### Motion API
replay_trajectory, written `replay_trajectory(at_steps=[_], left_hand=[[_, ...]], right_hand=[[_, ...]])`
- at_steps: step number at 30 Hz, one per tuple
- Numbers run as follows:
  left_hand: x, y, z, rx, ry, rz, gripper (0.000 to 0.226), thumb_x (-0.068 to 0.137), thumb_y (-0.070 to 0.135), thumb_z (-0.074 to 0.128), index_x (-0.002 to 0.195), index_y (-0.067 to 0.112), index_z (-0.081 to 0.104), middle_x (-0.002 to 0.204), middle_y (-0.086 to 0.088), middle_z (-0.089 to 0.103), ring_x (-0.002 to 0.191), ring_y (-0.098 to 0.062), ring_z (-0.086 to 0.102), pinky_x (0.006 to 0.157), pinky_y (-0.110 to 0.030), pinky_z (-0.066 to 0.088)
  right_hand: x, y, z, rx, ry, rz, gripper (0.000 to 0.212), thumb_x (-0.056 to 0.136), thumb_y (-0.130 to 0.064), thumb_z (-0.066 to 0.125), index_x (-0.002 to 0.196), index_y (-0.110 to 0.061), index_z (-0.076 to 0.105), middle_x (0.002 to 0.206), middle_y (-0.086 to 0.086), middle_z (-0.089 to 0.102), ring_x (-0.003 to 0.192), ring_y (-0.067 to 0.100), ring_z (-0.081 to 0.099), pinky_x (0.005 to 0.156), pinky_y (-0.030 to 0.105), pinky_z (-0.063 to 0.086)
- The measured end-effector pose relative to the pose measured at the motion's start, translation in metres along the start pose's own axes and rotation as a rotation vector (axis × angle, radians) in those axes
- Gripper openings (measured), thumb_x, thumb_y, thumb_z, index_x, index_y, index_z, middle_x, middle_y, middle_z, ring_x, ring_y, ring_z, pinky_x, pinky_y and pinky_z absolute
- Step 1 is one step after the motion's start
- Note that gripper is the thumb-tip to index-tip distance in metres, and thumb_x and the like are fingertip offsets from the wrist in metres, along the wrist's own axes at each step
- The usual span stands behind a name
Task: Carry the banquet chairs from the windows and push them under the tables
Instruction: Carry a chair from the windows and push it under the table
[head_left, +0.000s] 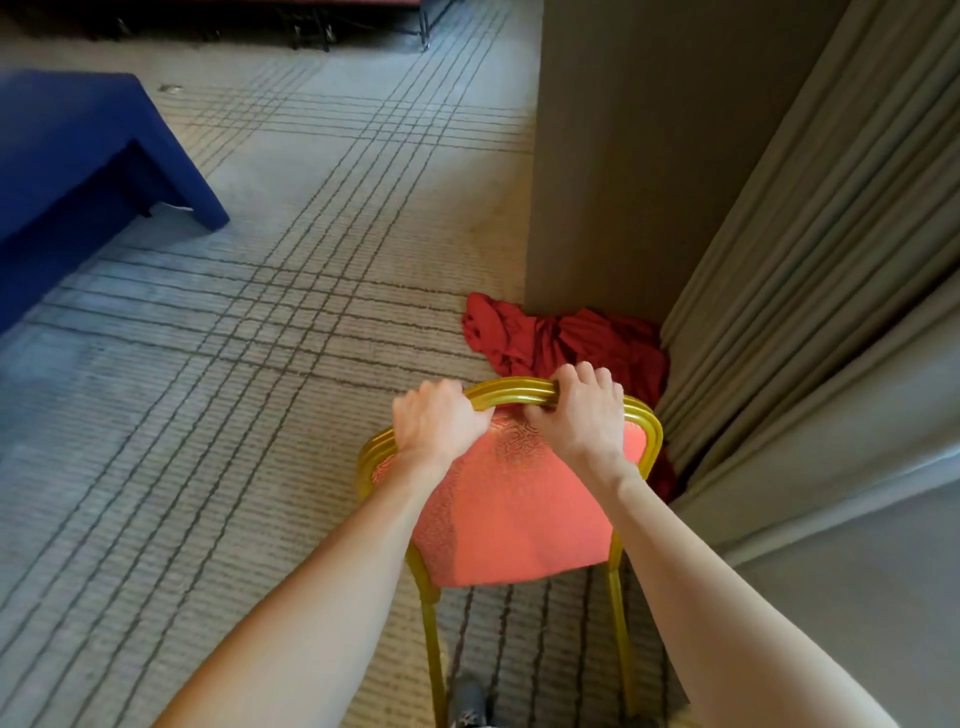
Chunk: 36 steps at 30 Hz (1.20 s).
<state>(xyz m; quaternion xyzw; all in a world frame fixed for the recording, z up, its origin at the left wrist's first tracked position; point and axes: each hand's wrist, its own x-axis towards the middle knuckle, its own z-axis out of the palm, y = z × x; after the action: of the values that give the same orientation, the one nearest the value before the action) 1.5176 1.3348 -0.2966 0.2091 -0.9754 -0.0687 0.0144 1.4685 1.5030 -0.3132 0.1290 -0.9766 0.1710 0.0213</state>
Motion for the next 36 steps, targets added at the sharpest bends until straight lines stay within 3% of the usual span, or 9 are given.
replay_trajectory(at_steps=[3, 7, 11, 13, 15, 17, 24, 28, 36], left_hand=[[0.002, 0.011, -0.003, -0.119, -0.024, 0.099, 0.044, 0.084, 0.063, 0.061, 0.094, 0.023, 0.075, 0.096, -0.010, 0.075, 0.095, -0.037, 0.070, 0.080, -0.040, 0.050], [0.005, 0.007, 0.001, -0.198, 0.005, 0.135, 0.034, 0.084, 0.052, 0.064, 0.085, 0.019, 0.071, 0.085, -0.014, 0.074, 0.088, -0.042, 0.068, 0.075, -0.041, 0.049], [0.032, -0.003, 0.010, -0.160, 0.084, 0.052, 0.039, 0.083, 0.056, 0.064, 0.084, 0.019, 0.071, 0.081, -0.015, 0.074, 0.086, -0.042, 0.069, 0.074, -0.042, 0.049], [0.050, 0.005, 0.013, -0.125, 0.108, 0.015, 0.041, 0.082, 0.059, 0.064, 0.082, 0.018, 0.071, 0.081, -0.013, 0.075, 0.083, -0.041, 0.071, 0.071, -0.039, 0.049], [0.065, 0.016, 0.014, -0.122, 0.095, -0.037, 0.042, 0.082, 0.059, 0.063, 0.083, 0.018, 0.072, 0.082, -0.013, 0.075, 0.084, -0.040, 0.072, 0.072, -0.039, 0.050], [0.085, 0.020, 0.014, -0.137, 0.053, -0.092, 0.043, 0.082, 0.060, 0.062, 0.087, 0.019, 0.074, 0.088, -0.014, 0.076, 0.090, -0.041, 0.071, 0.078, -0.040, 0.051], [0.117, 0.006, 0.010, -0.174, -0.013, -0.186, 0.049, 0.079, 0.068, 0.065, 0.091, 0.021, 0.075, 0.096, -0.017, 0.075, 0.102, -0.042, 0.066, 0.089, -0.042, 0.048], [0.116, 0.006, 0.002, -0.166, -0.049, -0.241, 0.042, 0.080, 0.060, 0.066, 0.089, 0.020, 0.073, 0.100, -0.011, 0.076, 0.105, -0.035, 0.067, 0.092, -0.040, 0.045], [0.076, -0.073, -0.022, -0.268, 0.076, -0.514, 0.044, 0.069, 0.061, 0.066, 0.056, 0.022, 0.053, 0.062, -0.001, 0.067, 0.073, -0.031, 0.069, 0.071, -0.038, 0.056]], right_hand=[[0.007, 0.009, -0.007, -0.116, -0.020, 0.092, 0.044, 0.077, -0.048, 0.071, 0.106, -0.015, 0.070, 0.105, 0.008, 0.065, 0.105, 0.034, 0.054, 0.091, 0.045, 0.043], [0.017, 0.012, -0.011, -0.079, -0.044, 0.069, 0.041, 0.079, -0.049, 0.069, 0.107, -0.019, 0.073, 0.101, 0.005, 0.067, 0.105, 0.031, 0.058, 0.090, 0.042, 0.048], [0.045, -0.008, -0.009, -0.016, -0.076, 0.020, 0.064, 0.080, -0.049, 0.070, 0.136, -0.020, 0.059, 0.113, 0.006, 0.070, 0.112, 0.031, 0.059, 0.090, 0.041, 0.051], [0.064, -0.006, -0.009, -0.031, -0.075, -0.002, 0.056, 0.081, -0.053, 0.067, 0.128, -0.022, 0.063, 0.109, 0.004, 0.071, 0.111, 0.031, 0.061, 0.085, 0.040, 0.052], [0.083, 0.001, -0.006, -0.060, -0.055, -0.017, 0.043, 0.082, -0.059, 0.064, 0.102, -0.022, 0.069, 0.098, 0.003, 0.072, 0.102, 0.030, 0.065, 0.075, 0.038, 0.050], [0.103, 0.005, -0.003, -0.090, -0.070, -0.034, 0.043, 0.082, -0.063, 0.061, 0.090, -0.021, 0.067, 0.092, 0.004, 0.074, 0.093, 0.033, 0.068, 0.068, 0.036, 0.046], [0.152, 0.001, 0.005, -0.141, -0.146, -0.198, 0.047, 0.081, -0.066, 0.059, 0.089, -0.021, 0.069, 0.087, 0.006, 0.076, 0.086, 0.034, 0.071, 0.068, 0.035, 0.046], [0.159, -0.010, 0.004, -0.146, -0.192, -0.236, 0.052, 0.080, -0.072, 0.057, 0.090, -0.023, 0.071, 0.089, 0.004, 0.076, 0.087, 0.032, 0.072, 0.072, 0.034, 0.050], [0.160, -0.102, 0.003, -0.124, -0.284, -0.554, 0.048, 0.089, -0.064, 0.049, 0.100, -0.023, 0.071, 0.101, 0.007, 0.076, 0.099, 0.033, 0.071, 0.083, 0.036, 0.052]])
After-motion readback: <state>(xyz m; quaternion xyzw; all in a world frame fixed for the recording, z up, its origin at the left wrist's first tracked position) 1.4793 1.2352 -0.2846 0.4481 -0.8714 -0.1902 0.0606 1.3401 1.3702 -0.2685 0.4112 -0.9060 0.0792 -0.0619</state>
